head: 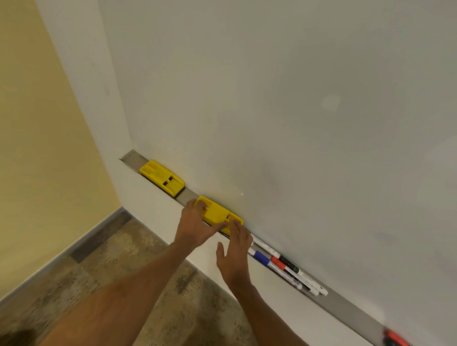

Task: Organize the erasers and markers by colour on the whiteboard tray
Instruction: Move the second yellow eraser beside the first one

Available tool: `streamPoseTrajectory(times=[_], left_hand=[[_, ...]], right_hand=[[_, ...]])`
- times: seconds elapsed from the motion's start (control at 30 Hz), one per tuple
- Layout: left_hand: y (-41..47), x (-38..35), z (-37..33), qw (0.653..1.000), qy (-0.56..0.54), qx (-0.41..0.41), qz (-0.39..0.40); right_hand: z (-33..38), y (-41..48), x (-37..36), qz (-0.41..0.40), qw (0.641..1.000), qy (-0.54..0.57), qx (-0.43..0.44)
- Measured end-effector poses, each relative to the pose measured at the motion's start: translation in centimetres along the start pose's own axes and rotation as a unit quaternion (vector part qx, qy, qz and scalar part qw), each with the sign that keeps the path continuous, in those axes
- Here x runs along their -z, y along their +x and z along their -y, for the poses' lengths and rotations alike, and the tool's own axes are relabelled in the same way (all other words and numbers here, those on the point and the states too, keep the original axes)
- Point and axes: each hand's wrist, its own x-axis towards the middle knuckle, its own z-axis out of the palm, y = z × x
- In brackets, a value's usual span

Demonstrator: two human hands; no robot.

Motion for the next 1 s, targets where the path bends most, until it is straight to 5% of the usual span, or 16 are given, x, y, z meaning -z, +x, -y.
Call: streamPoseTrajectory(times=[0.27,0.47,0.6,1.0], left_hand=[[2.2,0.9,0.7,0.998,0.051,0.032,-0.030],[3.5,2.0,1.6,0.996,0.069,0.043,-0.038],[3.8,2.4,2.2,0.995,0.069,0.040,-0.055],[3.6,2.5,2.4,0.995,0.081,0.008,-0.060]], right_hand=[[0.5,1.0,-1.4,0.005,0.999,0.002,0.040],[0.5,3.4,-1.8,-0.067,0.996,-0.038,0.033],[-0.7,4.4,-2.1,-0.015,0.986,-0.158,0.054],[-3.5,3.5,-0.9,0.081,0.952,-0.256,0.145]])
